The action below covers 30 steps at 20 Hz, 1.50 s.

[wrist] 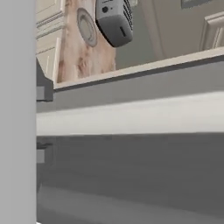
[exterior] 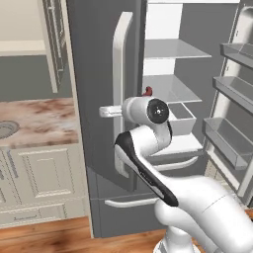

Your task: Move the hot dog bun to the plate on the dining table and place the condiment next to that plate. Then navigate to the fridge and take the sausage and place it on the plate as well.

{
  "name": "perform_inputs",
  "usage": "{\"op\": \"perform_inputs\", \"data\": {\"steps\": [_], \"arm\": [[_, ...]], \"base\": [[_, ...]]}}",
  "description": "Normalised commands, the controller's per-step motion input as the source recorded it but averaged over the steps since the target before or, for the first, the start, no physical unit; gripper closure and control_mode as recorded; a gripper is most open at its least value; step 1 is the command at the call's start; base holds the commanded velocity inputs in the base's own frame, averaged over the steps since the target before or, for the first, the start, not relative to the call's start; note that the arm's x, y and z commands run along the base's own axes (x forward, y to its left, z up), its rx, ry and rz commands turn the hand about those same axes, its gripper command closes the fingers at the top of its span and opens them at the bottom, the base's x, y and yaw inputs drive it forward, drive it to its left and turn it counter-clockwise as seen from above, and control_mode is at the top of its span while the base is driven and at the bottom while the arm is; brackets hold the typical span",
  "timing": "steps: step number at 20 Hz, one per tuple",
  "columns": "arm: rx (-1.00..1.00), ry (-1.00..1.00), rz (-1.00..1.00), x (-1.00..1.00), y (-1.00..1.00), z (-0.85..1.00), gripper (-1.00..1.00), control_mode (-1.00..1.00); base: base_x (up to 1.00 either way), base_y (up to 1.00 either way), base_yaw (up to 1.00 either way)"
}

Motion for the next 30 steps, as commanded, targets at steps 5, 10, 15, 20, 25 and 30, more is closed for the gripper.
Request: {"op": "perform_inputs", "data": {"steps": [5,10,15,20,25,30], "arm": [[0.0,0.04,0.15,-0.72,0.52,0.51,-1.0,-1.0],[0.04,-0.05,0.13,-1.0,-0.4,0.44,-1.0,-1.0],[0.0,-0.03,-0.04,-0.91,-0.99,0.2,-1.0,-1.0],[-0.06,0.2,-0.21,-0.08,-1.0,0.0,-1.0,-1.0],[-0.01,0.28,-0.24,0.2,-1.0,0.0,-1.0,-1.0],[0.02,0.06,-0.08,0.6,-0.49,-0.01,-1.0,-1.0]], "base": [[0.0,0.0,0.0],[0.0,0.0,0.0],[0.0,0.0,0.0],[0.0,0.0,0.0],[0.0,0.0,0.0],[0.0,0.0,0.0]]}}
